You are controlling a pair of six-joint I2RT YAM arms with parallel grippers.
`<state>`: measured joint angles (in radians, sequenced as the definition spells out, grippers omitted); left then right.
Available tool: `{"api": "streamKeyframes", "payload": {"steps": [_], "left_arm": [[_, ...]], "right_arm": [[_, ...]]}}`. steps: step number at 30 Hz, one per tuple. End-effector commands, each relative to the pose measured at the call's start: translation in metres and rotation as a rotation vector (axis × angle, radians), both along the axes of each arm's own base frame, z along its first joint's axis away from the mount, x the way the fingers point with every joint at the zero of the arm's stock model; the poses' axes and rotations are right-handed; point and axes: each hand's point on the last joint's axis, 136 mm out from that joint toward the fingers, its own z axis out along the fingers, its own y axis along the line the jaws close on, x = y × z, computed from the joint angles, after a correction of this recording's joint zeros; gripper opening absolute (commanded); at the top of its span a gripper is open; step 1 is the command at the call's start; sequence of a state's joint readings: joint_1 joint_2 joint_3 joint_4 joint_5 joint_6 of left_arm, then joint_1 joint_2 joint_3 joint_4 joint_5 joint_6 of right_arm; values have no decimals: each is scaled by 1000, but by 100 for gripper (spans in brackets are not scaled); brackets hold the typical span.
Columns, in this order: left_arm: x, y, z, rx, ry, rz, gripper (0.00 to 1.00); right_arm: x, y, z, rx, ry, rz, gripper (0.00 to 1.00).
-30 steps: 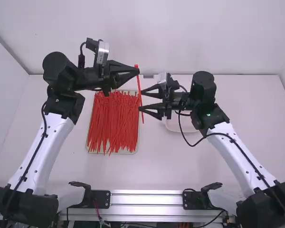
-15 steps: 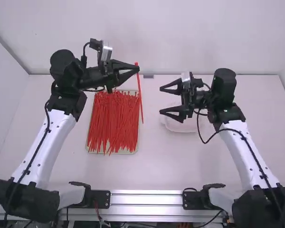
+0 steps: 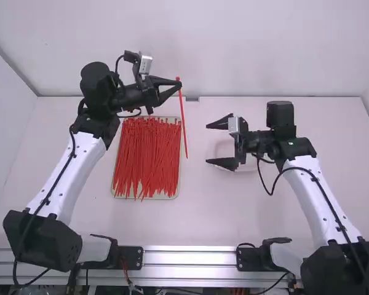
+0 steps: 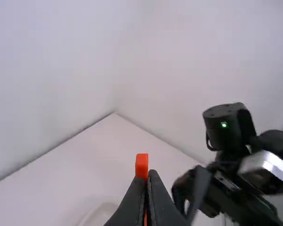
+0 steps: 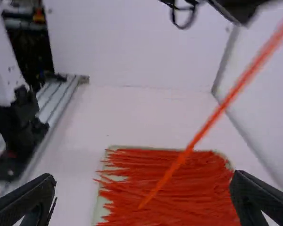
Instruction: Fasten the cable tie
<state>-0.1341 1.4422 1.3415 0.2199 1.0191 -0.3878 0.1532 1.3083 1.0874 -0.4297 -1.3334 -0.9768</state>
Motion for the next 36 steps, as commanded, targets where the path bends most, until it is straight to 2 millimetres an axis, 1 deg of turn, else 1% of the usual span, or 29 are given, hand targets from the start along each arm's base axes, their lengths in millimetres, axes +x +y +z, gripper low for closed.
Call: {"api": "streamKeyframes", "payload": {"steps": [1,5,6,9,11,12,14,16,18,19,22,26,30,36], "left_arm": [[17,13,-7,-23,68,82,2],[28,24,-14,-73,188,118,2],[32,29,-18,-99,254,129,2],[33,35,-25,-131,358,122,2],[24,33,-30,-141,426,58,2],[24,33,-30,-141,429,54,2],[15,27,-34,-144,489,-1,2],[8,24,-35,-148,524,-38,2],[-3,20,-34,-157,577,-104,2],[-7,19,-34,-164,612,-126,2],[-15,17,-36,-210,795,-164,2],[-15,17,-37,-231,862,-159,2],[-15,17,-39,-275,997,-146,2],[-10,18,-41,-285,1005,-114,2]], "right_arm": [[-9,9,12,30,-330,99,99],[-18,18,12,41,-460,154,99],[-20,21,12,45,-503,169,99],[-25,25,12,58,-595,202,99],[-32,31,13,82,-711,246,99],[-34,31,14,88,-726,252,99],[-42,36,17,128,-824,294,99],[-48,38,19,161,-890,321,99],[-55,39,23,205,-958,348,99],[-57,40,25,224,-982,358,99],[-67,39,32,300,-1055,388,99],[-69,38,34,325,-1101,393,99],[-73,42,35,340,-1122,412,99],[-84,52,38,375,-1153,456,99]]}}
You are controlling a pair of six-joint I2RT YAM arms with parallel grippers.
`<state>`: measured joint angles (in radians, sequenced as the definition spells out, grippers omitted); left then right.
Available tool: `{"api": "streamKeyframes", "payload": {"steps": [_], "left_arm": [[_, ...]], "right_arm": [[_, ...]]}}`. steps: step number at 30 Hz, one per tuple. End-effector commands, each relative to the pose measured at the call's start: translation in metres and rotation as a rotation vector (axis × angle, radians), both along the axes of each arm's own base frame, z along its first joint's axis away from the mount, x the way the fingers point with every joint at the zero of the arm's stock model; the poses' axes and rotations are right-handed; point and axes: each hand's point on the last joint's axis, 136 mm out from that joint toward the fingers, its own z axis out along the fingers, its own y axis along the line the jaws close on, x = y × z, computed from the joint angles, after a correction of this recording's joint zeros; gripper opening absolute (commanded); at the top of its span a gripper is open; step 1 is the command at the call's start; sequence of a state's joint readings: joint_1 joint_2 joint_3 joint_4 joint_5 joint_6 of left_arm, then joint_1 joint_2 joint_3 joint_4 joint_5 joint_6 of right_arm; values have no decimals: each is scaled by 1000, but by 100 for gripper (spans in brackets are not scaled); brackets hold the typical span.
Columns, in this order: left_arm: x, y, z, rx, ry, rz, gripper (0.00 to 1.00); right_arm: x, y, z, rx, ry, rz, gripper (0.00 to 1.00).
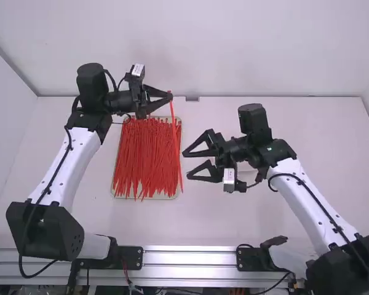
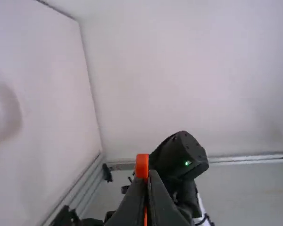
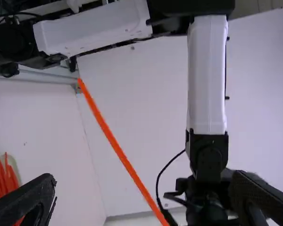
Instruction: Fasten the cable tie
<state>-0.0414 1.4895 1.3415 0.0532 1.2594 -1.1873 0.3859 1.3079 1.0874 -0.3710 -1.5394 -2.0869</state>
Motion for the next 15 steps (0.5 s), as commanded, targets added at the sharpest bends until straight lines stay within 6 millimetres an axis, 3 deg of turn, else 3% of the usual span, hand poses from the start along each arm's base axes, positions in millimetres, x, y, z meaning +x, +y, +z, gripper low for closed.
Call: {"api": "streamKeyframes", "payload": {"steps": [1,15], "left_arm": [[1,-2,-3,-10,51,2,2],[3,-1,-6,-16,102,18,2]], "right_arm": [[-9,4,11,30,-37,45,99],[-20,14,13,50,-79,95,99]]}}
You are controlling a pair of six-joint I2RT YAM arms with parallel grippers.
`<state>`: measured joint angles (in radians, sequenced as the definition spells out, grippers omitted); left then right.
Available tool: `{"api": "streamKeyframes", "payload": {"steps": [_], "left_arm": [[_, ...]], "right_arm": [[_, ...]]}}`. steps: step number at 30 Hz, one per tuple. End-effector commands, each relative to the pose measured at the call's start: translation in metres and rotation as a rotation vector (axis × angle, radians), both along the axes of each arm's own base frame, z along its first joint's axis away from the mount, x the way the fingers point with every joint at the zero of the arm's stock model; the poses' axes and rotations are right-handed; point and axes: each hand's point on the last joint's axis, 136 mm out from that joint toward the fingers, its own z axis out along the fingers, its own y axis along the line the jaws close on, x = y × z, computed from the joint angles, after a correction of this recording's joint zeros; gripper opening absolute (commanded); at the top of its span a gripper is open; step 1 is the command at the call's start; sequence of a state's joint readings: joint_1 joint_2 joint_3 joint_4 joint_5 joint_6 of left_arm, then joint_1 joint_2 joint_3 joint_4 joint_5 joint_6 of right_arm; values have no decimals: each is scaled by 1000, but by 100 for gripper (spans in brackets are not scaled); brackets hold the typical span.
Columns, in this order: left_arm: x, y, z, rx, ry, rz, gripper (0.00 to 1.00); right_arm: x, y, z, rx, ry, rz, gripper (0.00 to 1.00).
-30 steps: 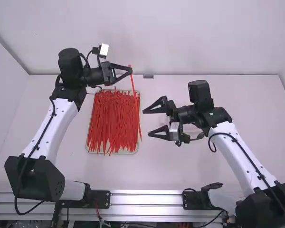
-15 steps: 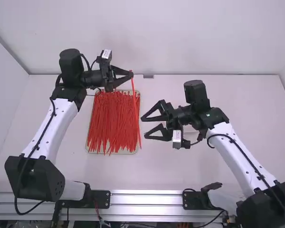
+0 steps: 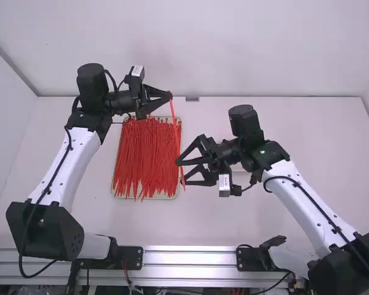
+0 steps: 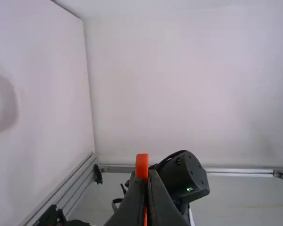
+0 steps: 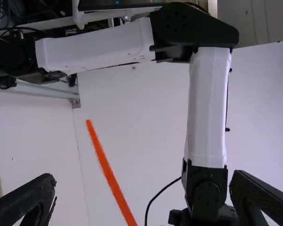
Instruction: Fasten the cable tie
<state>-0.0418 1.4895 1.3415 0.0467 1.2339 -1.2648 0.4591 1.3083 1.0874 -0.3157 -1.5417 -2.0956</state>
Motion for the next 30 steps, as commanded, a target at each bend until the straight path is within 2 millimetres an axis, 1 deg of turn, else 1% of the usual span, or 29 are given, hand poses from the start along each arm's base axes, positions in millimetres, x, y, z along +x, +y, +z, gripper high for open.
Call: {"api": "streamKeyframes", "payload": {"steps": [1,2,3,4,5,6,8,9,11,13,15,19,30], "left_arm": [[-1,-2,-4,-2,21,-12,2],[-1,-1,-6,-1,32,-10,2],[-1,-1,-6,-1,33,-9,2],[-2,-2,-6,-1,39,-12,2],[-2,-3,-7,0,45,-12,2],[-2,-3,-8,0,47,-11,2],[-2,-4,-8,0,46,-13,2],[-3,-4,-8,0,46,-15,2],[-3,-4,-8,3,40,-14,2],[-3,-4,-9,5,39,-15,2],[-3,-4,-9,9,27,-18,2],[-4,-4,-12,11,51,-16,2],[-5,-4,-14,14,52,-21,2]], "right_arm": [[-3,0,10,23,-21,20,99],[-3,0,10,23,-21,20,96],[-3,0,10,23,-22,20,91],[-2,0,10,23,-21,19,73],[0,-1,10,23,-22,11,61],[1,-2,10,24,-23,8,55],[3,-3,11,27,-30,1,35],[4,-3,11,28,-32,-1,29],[4,-3,11,29,-34,0,25],[4,-3,11,29,-35,-1,18],[4,-3,11,29,-37,-2,16],[4,-3,11,31,-41,-1,16],[7,-3,10,27,-49,-17,16]]}}
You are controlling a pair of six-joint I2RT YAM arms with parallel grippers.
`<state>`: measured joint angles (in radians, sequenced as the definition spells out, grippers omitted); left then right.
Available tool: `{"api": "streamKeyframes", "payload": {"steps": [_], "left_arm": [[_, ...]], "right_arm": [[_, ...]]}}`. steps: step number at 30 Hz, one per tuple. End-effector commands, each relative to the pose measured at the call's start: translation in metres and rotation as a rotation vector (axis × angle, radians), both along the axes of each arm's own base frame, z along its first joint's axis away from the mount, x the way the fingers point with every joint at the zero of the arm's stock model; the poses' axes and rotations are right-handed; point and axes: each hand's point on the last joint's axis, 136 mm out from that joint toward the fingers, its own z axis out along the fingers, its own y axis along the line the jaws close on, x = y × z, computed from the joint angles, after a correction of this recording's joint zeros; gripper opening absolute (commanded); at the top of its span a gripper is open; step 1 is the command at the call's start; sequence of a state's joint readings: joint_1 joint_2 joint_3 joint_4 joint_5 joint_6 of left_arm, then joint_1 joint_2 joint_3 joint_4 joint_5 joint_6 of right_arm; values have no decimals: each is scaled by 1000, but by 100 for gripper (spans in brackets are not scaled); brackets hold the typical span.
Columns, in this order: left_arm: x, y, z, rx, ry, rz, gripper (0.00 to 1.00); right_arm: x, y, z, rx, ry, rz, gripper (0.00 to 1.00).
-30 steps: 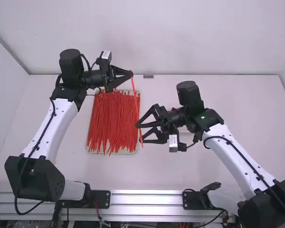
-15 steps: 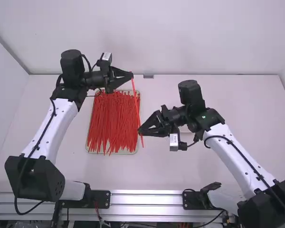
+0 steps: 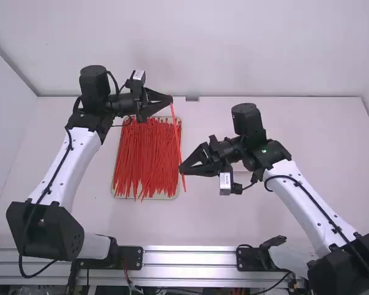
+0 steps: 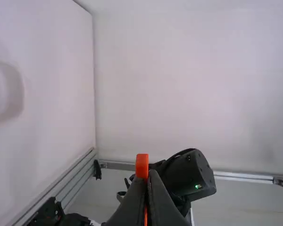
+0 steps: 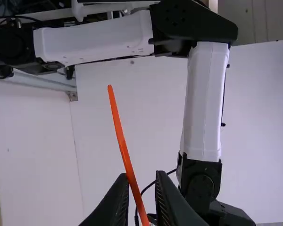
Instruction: Fasten the cable tie
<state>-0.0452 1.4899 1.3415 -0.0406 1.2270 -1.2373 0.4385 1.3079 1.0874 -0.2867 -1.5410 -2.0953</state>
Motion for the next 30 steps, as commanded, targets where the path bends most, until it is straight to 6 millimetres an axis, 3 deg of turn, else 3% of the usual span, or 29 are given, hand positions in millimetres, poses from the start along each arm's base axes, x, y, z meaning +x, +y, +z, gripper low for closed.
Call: {"api": "streamKeyframes", "payload": {"steps": [1,4,5,14,19,26,30], "left_arm": [[-3,-3,-2,0,-9,-22,2],[-3,-3,-2,0,-9,-22,2],[-3,-3,-2,4,-22,-23,2],[-3,-3,-2,20,-80,-29,2],[-2,-3,-2,49,-178,-36,2],[0,-3,4,118,-472,-57,2],[-1,-3,3,123,-484,-60,2]], "right_arm": [[1,0,8,15,-23,3,16],[0,0,8,15,-23,6,13],[0,0,8,15,-22,6,0],[0,0,7,6,-5,4,0],[1,0,7,-28,68,1,0],[8,-6,8,-115,272,-28,0],[13,-9,7,-134,323,-47,0]]}}
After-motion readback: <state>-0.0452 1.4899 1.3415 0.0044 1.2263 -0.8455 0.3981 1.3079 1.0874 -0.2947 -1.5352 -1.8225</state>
